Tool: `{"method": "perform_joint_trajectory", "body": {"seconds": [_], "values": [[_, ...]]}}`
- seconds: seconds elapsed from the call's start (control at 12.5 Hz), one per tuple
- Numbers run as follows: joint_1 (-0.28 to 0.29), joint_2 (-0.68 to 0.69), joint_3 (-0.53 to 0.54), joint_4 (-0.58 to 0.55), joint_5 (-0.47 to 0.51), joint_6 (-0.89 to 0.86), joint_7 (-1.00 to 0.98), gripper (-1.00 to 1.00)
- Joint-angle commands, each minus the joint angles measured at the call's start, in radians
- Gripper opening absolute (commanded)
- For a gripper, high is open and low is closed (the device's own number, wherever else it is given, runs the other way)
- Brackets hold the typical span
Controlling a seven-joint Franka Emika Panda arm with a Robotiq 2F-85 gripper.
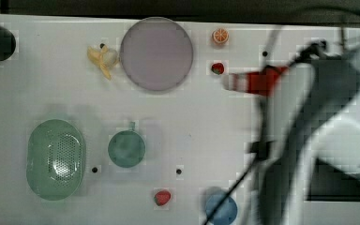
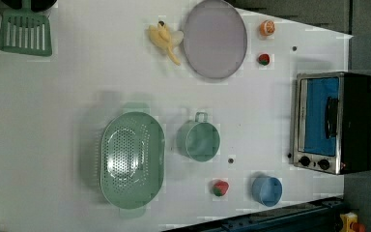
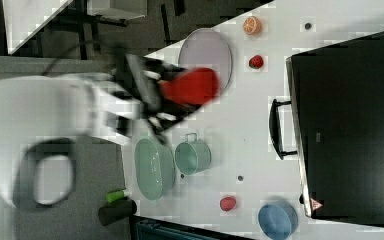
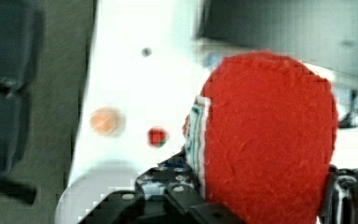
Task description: Pick Ketchup from oven and place it on table.
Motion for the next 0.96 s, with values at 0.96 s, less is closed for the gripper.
{"method": "perform_joint_trajectory", "body": {"seconds": [0.96], "values": [[0.218, -0.006, 0.194, -0.273, -0.093, 0.071, 0.003, 0.27]]}}
